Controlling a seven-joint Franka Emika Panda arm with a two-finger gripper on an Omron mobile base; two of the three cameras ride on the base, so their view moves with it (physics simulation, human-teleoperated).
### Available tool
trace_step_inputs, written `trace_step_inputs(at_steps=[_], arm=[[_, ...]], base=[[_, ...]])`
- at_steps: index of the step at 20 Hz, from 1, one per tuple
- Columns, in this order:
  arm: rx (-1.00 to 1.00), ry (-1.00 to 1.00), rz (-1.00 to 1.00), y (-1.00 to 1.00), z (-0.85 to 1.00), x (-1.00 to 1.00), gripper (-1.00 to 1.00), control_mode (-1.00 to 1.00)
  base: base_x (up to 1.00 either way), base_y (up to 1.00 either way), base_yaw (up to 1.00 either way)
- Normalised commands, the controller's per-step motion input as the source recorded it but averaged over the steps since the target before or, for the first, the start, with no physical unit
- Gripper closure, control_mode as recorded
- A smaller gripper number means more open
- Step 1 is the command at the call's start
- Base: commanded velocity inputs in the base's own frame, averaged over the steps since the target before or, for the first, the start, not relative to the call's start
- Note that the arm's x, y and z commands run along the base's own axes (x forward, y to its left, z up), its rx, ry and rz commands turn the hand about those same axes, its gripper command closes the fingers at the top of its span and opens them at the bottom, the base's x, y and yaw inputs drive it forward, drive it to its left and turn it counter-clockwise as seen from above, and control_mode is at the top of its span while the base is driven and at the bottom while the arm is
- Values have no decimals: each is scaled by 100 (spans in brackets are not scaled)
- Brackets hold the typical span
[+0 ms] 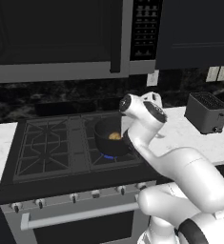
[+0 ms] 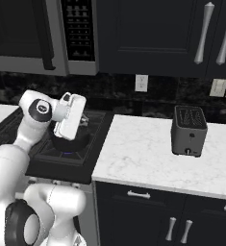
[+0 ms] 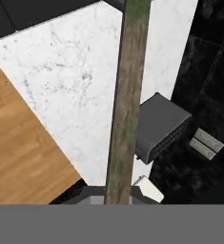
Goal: Put the onion and potato in the pot. Retrieve the spatula and lightly stir the vegetables in the pot.
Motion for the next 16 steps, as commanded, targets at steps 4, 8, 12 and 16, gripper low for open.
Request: trace_step_inputs(at_steps=[4,8,12,16], arm=[[-36,6,0,38,5,66,100,-100],[-30,11,1,34,15,78,100,-100],[-30,25,9,46,9,99,100,-100],[-28,14,11,56,0,100,100,-100]], base=[[0,0,0],[0,0,0],[0,0,0],[0,0,0]])
